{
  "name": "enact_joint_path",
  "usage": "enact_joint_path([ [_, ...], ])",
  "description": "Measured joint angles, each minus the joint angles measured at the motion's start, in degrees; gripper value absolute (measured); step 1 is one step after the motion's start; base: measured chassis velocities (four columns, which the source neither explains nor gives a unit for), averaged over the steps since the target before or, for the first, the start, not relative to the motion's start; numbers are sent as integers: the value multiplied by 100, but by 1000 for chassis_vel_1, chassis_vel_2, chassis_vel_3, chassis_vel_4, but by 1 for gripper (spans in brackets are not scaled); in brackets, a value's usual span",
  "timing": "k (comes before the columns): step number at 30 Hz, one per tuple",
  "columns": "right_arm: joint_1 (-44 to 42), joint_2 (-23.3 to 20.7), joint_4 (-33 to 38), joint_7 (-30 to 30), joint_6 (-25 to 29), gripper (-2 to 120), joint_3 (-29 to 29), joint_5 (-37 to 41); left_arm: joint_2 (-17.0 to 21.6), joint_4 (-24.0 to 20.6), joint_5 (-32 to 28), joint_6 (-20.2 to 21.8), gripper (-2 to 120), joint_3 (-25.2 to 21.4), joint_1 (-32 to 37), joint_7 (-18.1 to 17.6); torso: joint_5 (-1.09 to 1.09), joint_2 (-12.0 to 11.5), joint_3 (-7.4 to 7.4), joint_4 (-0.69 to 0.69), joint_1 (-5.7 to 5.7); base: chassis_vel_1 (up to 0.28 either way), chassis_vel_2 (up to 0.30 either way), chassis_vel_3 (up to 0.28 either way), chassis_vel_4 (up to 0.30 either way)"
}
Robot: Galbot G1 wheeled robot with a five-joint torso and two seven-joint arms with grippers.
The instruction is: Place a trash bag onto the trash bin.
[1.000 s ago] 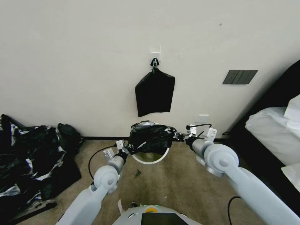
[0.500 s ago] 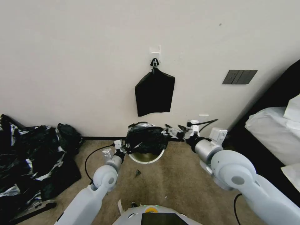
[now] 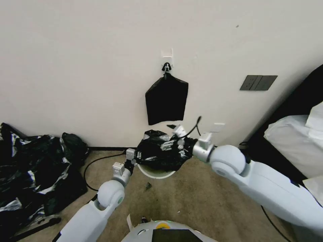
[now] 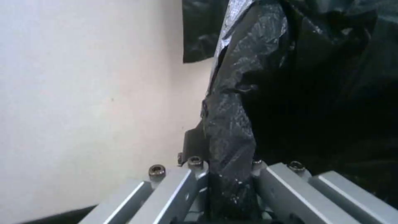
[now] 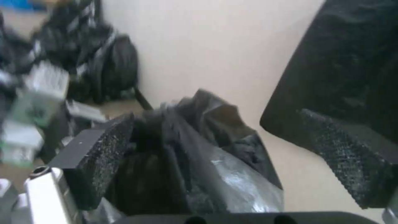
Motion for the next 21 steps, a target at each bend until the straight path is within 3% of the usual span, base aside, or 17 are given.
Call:
enact_joint_path([
  [6, 398, 30, -43, 20, -326, 92, -526, -597, 117, -123, 2, 53, 0, -15, 7, 1, 0, 0, 0, -1, 0, 0, 0, 0, 0],
  [9, 411, 36, -43, 75, -475, 78, -612, -770, 168, -178, -31, 84, 0, -43, 15, -6, 1, 0, 0, -1, 0, 0, 0, 0, 0],
  [14, 372, 36, -25, 188, -496, 66, -652, -881, 184, -194, -85, 109, 0, -47, 2, -15, 1, 0, 0, -1, 0, 0, 0, 0, 0],
  [17, 323, 45, -25, 338, -478, 50, -691, -1043, 180, -195, -212, 179, 0, -37, -25, -22, 1, 0, -1, -1, 0, 0, 0, 0, 0],
  [21, 256, 34, -26, 351, -411, 39, -702, -1155, 180, -192, -250, 198, 0, -29, -36, -23, 1, 0, -1, -1, 0, 0, 0, 0, 0],
])
